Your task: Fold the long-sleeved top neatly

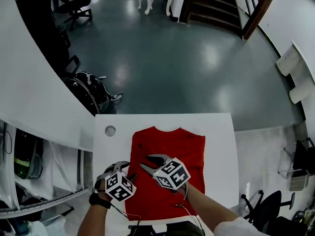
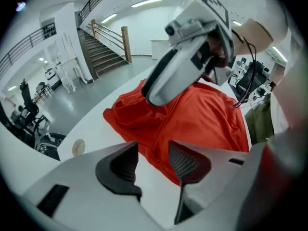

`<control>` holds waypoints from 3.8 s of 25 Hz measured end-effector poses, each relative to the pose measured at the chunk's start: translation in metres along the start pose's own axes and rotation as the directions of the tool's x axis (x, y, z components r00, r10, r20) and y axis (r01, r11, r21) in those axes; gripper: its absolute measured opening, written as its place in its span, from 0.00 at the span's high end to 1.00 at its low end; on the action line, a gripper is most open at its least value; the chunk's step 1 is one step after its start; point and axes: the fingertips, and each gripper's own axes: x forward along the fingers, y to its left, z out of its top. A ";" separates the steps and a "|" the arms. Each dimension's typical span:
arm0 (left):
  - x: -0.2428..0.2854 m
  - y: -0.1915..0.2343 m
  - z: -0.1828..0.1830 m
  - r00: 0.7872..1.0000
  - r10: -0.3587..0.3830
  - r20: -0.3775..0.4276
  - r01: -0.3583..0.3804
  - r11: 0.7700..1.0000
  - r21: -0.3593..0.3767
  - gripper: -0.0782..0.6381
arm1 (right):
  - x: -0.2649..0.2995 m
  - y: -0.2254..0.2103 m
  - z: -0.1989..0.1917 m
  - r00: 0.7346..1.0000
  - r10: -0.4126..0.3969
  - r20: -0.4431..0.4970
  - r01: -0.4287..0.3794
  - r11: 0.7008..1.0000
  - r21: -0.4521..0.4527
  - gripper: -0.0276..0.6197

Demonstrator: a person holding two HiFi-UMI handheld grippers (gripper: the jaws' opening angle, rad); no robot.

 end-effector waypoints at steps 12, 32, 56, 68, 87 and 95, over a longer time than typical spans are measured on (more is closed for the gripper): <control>-0.002 0.014 0.009 1.000 -0.023 -0.016 0.022 0.999 -0.048 0.61 | 0.033 -0.026 -0.022 0.983 -0.156 -0.092 0.154 0.988 -0.026 0.79; 0.024 -0.009 0.050 0.960 -0.248 -0.133 0.265 0.955 0.133 0.63 | -0.124 -0.149 -0.122 0.839 -0.493 -0.231 0.404 0.848 -0.343 0.77; 0.046 0.000 0.052 0.924 -0.340 -0.173 0.351 0.936 0.035 0.63 | -0.155 -0.179 -0.153 0.860 -0.417 -0.295 0.289 0.873 -0.393 0.76; 0.061 0.026 0.018 0.917 -0.249 -0.312 0.282 0.957 0.065 0.54 | -0.156 -0.179 -0.158 0.873 -0.394 -0.287 0.232 0.854 -0.467 0.76; -0.028 -0.151 -0.100 0.954 -0.175 -0.245 0.252 0.909 0.332 0.49 | -0.249 -0.018 -0.266 0.865 -0.282 -0.416 -0.081 0.739 -0.669 0.67; -0.026 -0.192 -0.121 0.944 -0.198 -0.264 0.276 0.913 0.302 0.48 | -0.236 0.015 -0.306 0.860 -0.269 -0.434 -0.113 0.729 -0.676 0.67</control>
